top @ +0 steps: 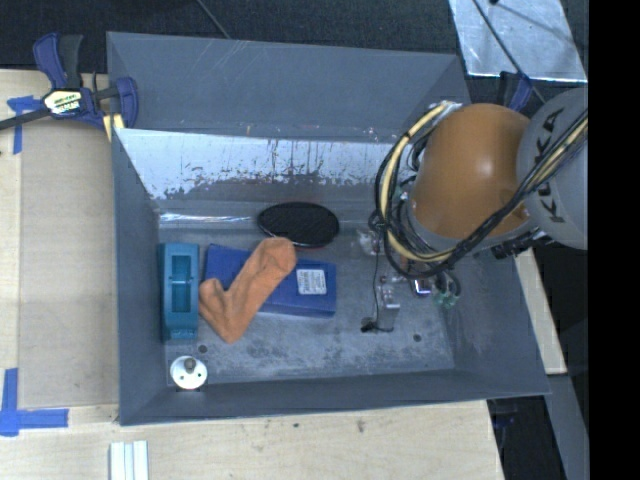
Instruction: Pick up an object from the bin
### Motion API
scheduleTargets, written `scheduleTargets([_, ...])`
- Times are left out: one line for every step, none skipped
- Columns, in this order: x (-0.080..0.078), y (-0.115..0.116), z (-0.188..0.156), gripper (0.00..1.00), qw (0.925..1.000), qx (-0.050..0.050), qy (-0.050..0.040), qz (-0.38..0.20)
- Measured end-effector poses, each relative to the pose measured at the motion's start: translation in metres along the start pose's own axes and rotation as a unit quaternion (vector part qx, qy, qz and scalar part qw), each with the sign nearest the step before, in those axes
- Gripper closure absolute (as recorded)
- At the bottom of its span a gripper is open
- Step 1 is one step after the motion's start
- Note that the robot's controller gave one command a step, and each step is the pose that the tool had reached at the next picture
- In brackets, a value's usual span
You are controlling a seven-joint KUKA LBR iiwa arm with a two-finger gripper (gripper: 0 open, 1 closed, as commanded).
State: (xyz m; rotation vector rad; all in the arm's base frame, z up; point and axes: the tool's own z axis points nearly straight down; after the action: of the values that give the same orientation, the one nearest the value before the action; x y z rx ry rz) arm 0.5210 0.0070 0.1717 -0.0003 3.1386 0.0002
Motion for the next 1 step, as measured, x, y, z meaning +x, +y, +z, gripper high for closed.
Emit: scheduleTargets([0.0000, 0.0000, 0.0000, 0.00, 1.0000, 0.000, 0.0000, 0.000])
